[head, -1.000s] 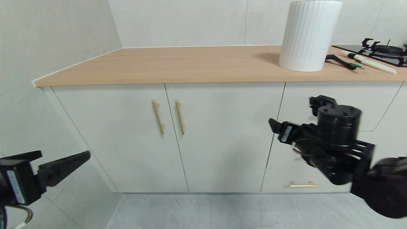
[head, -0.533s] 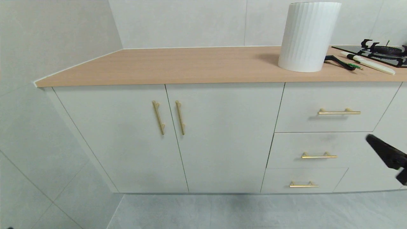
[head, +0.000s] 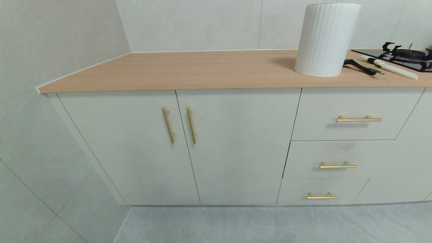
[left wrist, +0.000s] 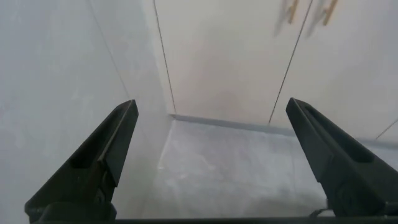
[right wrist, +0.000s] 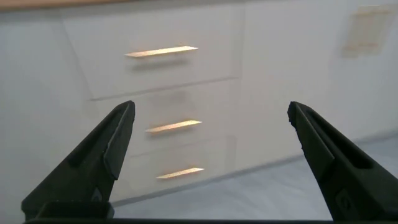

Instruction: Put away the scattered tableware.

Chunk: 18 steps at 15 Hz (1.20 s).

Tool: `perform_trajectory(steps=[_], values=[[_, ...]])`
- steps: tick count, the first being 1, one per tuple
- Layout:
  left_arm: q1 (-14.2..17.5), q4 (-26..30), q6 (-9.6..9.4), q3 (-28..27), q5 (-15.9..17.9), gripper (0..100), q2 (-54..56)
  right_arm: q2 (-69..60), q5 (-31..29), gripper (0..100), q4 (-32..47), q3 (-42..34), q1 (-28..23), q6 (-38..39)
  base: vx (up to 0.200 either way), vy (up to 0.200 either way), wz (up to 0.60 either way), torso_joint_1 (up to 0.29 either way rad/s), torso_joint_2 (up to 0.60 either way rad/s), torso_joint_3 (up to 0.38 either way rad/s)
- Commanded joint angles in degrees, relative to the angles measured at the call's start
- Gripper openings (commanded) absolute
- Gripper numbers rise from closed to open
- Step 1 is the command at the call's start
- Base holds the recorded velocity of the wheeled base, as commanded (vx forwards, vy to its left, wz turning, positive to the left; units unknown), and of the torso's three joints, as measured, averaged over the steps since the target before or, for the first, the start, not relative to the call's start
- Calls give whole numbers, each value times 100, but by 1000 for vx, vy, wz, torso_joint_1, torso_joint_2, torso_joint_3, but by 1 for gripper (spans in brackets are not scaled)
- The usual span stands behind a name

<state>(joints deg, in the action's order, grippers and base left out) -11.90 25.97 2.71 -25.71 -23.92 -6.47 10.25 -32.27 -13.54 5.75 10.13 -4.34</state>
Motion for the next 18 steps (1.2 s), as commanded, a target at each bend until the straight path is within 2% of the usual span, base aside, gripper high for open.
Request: perform_trajectory(steps=[1, 3, 4, 5, 6, 7, 8, 9, 10, 11, 12, 13, 14, 15, 16, 17, 18], values=[[381, -13, 90, 136, -43, 100, 102, -454, -122, 100, -69, -452, -468, -67, 0, 0, 0, 0, 0, 0], [803, -57, 353, 374, -34, 100, 129, -876, -8, 100, 80, -575, -995, -111, 0, 0, 0, 0, 0, 0], [1058, -109, 257, 585, 36, 100, 322, -1025, 72, 100, 326, -575, -1031, -76, 0, 0, 0, 0, 0, 0], [1181, -171, -104, 892, 186, 100, 647, -1025, -25, 100, 493, -575, -1031, 135, 0, 0, 0, 0, 0, 0], [1216, -311, -288, 1270, 177, 100, 647, -1025, 1, 100, 599, -575, -1039, 416, 0, 0, 0, 0, 0, 0], [1216, -768, -323, 1631, 212, 100, 647, -1025, 265, 100, 809, -575, -1031, 434, 0, 0, 0, 0, 0, 0], [1216, -1050, -323, 1754, 291, 100, 647, -1025, 485, 100, 924, -575, -1031, 452, 0, 0, 0, 0, 0, 0], [1216, -1586, -367, 2000, 933, 100, 647, -1025, 1223, 100, 1082, -575, -1031, 469, 0, 0, 0, 0, 0, 0], [1216, -1850, -508, 2105, 1610, 100, 647, -1025, 1803, 100, 1082, -575, -1031, 469, 0, 0, 0, 0, 0, 0], [1207, -1937, -534, 2158, 1944, 100, 647, -1016, 2207, 100, 1082, -575, -1031, 460, 0, 0, 0, 0, 0, 0], [1207, -1937, -473, 2140, 2163, 100, 647, -1016, 2682, 100, 1091, -575, -1022, 460, 0, 0, 0, 0, 0, 0], [1207, -1964, -429, 2167, 2198, 100, 647, -1016, 2928, 100, 1099, -575, -1013, 452, 0, 0, 0, 0, 0, 0], [1207, -2166, -402, 2281, 2198, 100, 647, -1008, 3218, 100, 1460, -558, -1013, 364, 0, 0, 0, 0, 0, 0], [1207, -2333, -359, 2378, 2198, 100, 647, -990, 3218, 100, 1398, -567, -1013, 355, 0, 0, 0, 0, 0, 0], [1207, -2623, -174, 2571, 2198, 100, 647, -1025, 3218, 100, 1354, -575, -1013, 434, 0, 0, 0, 0, 0, 0], [1207, -2597, -192, 2571, 2198, 100, 647, -1025, 3165, 100, 1354, -575, -1013, 539, 0, 0, 0, 0, 0, 0], [1207, -2597, -306, 2571, 2207, 100, 647, -1025, 3148, 100, 1354, -575, -1013, 522, 0, 0, 0, 0, 0, 0]])
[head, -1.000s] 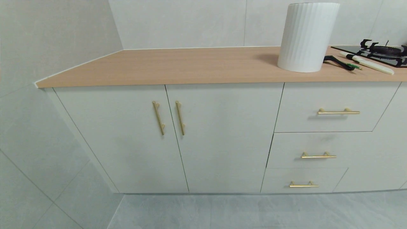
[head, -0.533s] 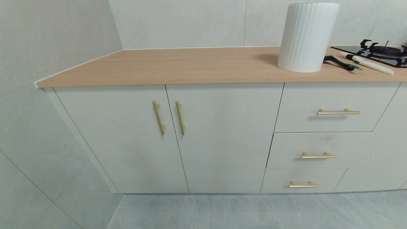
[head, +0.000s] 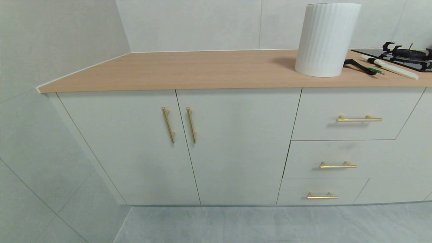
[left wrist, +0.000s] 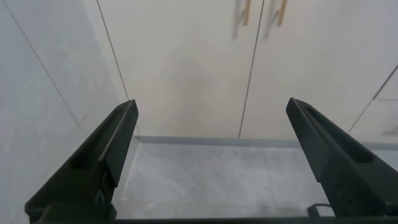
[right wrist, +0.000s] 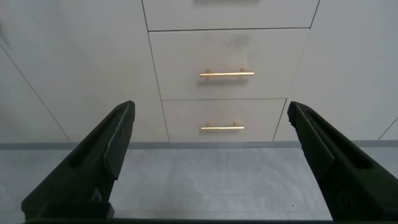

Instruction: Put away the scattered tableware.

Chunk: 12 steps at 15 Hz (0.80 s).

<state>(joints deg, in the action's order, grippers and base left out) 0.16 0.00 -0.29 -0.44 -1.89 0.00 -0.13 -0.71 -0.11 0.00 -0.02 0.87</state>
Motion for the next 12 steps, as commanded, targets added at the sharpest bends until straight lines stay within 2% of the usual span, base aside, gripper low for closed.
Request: perform_trajectory(steps=[1, 6, 12], values=[[2, 0, -199, 44, 4, 100, 0, 13, 0, 100, 11, 0, 2, -78, 0, 0, 0, 0, 0, 0], [2, -9, 47, 44, 4, 100, 0, 13, 9, 100, 11, 0, 2, -78, 0, 0, 0, 0, 0, 0], [2, -9, 56, 44, 4, 100, 0, 13, 9, 100, 11, 0, 2, -69, 0, 0, 0, 0, 0, 0]])
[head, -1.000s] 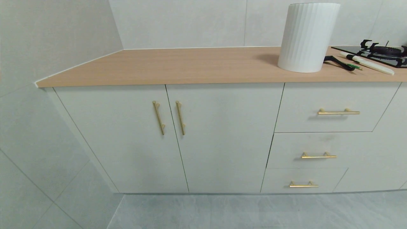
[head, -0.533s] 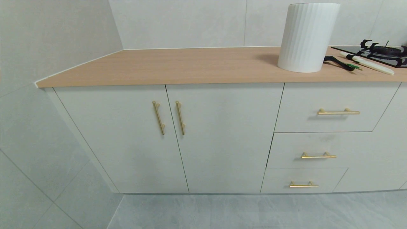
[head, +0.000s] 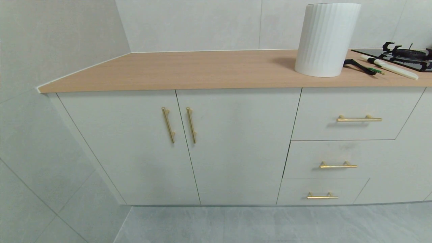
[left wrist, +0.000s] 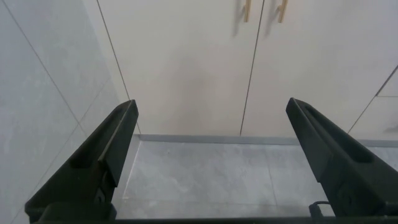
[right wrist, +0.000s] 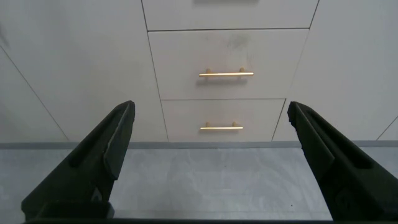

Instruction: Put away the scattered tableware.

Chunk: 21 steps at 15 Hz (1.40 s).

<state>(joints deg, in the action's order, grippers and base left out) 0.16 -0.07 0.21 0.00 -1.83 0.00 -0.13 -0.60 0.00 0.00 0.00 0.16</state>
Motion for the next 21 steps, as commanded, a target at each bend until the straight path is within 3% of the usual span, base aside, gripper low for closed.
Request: perform_trajectory(steps=[1, 15, 21], values=[[2, -1, 6, 0, -2, 100, 0, 13, -2, 100, 0, 0, 0, 2, 0, 0, 0, 0, 0, 0], [2, -1, -3, 0, -2, 100, 0, 13, -11, 100, 0, 0, 0, 11, 0, -186, 0, 5, 3, 3], [2, -1, 6, 0, -2, 100, 0, 13, -11, 100, 0, 0, 0, 2, 0, 0, 0, 0, 0, 0]])
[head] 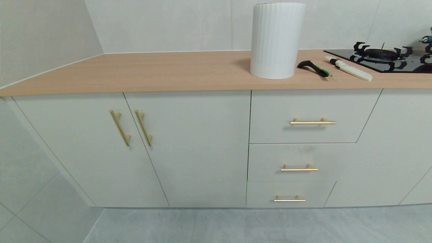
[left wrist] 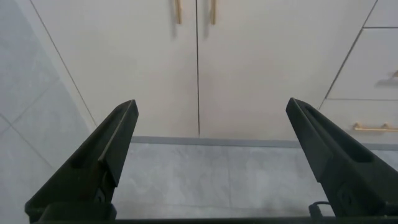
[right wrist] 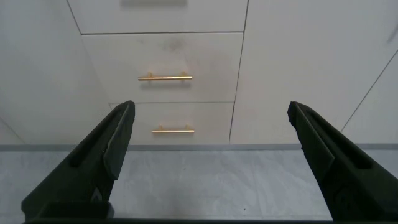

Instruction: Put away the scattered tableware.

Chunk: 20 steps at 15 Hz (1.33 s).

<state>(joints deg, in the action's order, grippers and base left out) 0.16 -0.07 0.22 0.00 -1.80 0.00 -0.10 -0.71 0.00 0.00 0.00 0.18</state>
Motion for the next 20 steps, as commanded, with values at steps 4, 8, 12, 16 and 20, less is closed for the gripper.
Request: perform_trajectory(steps=[4, 8, 12, 16, 20], values=[[2, -1, 4, 0, -4, 100, 0, 10, 0, 100, 0, 0, 0, -1, 200, 0, 0, 4, 2, 6], [2, -1, 4, 0, -4, 100, 0, 10, 0, 100, 0, 0, 0, -1, 50, 0, 0, 2, -1, 1], [2, -1, 4, 0, -4, 100, 0, 10, 0, 100, 0, 0, 0, -9, 0, 0, -300, -6, 1, 2], [2, -1, 13, 0, -4, 100, 0, 10, 0, 100, 0, 0, 0, -9, 0, 0, 0, 0, 0, 0], [2, -1, 13, 0, -4, 100, 0, 10, 0, 100, 0, 0, 0, -9, 0, 0, 0, 0, 0, 0]])
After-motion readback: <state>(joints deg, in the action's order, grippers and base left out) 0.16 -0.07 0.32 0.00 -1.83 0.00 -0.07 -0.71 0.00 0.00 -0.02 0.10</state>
